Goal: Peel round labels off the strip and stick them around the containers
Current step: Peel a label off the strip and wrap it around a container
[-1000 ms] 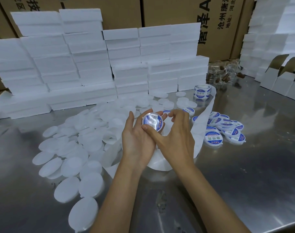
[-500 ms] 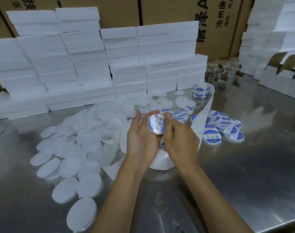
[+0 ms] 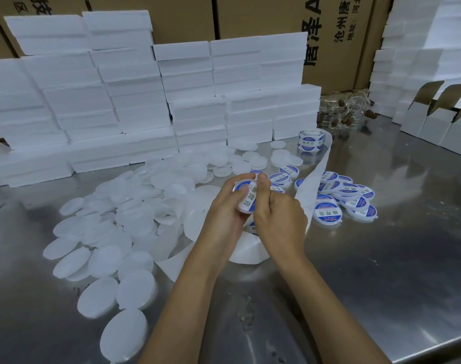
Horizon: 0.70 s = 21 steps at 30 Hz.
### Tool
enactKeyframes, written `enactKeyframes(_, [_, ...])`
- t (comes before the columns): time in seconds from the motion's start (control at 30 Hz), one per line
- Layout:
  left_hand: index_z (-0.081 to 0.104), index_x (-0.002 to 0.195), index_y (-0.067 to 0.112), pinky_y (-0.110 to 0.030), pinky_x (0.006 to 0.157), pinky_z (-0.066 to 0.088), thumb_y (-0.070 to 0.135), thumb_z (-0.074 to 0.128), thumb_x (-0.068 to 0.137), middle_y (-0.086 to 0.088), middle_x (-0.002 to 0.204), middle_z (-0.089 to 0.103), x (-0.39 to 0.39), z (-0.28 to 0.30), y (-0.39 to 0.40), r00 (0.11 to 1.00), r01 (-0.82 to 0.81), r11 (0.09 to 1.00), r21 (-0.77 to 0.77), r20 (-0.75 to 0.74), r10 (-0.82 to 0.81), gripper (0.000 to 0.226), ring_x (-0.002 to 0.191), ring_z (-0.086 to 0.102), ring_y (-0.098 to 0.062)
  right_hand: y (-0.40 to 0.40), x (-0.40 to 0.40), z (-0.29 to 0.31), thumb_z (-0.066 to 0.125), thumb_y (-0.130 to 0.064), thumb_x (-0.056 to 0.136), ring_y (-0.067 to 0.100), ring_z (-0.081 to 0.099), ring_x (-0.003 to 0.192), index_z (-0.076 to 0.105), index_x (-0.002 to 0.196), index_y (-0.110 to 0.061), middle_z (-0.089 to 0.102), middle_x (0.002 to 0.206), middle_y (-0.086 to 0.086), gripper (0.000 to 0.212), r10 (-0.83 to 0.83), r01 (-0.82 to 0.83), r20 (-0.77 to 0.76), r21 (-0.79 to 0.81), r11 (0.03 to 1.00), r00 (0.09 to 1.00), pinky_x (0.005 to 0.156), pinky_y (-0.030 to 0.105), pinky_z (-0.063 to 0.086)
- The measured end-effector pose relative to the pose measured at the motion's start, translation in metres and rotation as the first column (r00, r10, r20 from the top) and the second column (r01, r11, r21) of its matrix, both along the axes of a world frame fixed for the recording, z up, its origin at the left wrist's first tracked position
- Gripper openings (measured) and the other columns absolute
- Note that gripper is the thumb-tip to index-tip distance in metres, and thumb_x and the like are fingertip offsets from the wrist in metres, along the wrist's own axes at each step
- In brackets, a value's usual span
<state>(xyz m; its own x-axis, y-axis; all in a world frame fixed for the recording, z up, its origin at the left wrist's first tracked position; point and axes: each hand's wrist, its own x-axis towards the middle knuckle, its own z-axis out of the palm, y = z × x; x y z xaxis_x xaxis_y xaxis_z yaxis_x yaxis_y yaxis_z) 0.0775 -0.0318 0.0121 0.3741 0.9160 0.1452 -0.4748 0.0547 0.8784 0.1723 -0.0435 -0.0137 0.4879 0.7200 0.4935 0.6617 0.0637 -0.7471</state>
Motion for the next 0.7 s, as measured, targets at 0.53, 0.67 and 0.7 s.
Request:
enactKeyframes(0.53, [0.071,0.091,0.012,-0.024,0.038,0.034,0.045,0.057,0.099,0.0,0.054,0.054,-0.009,-0.014,0.004,0.85,-0.419,0.886,0.197,-0.258,0.459,0.036,0.037,0.036,-0.014,-0.01,0.011,-0.006,0.053,-0.054,0.092,0.008,0.034,0.051,0.039,0.058,-0.015,0.035,0.048,-0.008,0.054,0.502,-0.507,-0.167,0.019,0.862,0.848,0.056,0.032,0.033])
enactKeyframes(0.67, [0.065,0.126,0.025,-0.026,0.057,0.052,0.026,0.061,0.1,0.001,0.086,0.07,-0.003,-0.011,0.0,0.887,-0.255,0.929,0.268,-0.318,0.335,0.026,0.056,0.057,-0.015,-0.011,0.023,-0.001,0.051,-0.04,0.1,0.011,0.044,0.054,0.048,0.063,-0.007,0.048,0.054,0.004,0.049,0.489,-0.495,-0.286,0.056,0.867,0.824,0.056,0.033,0.041])
enactKeyframes(0.7, [0.06,0.131,0.028,-0.026,0.064,0.055,0.022,0.064,0.098,-0.002,0.096,0.073,0.0,-0.01,-0.001,0.904,-0.213,0.943,0.257,-0.314,0.29,0.034,0.064,0.063,-0.016,-0.01,0.026,0.0,0.051,-0.036,0.101,0.01,0.048,0.054,0.05,0.063,-0.009,0.051,0.054,0.0,0.047,0.482,-0.486,-0.335,0.08,0.871,0.809,0.057,0.031,0.044])
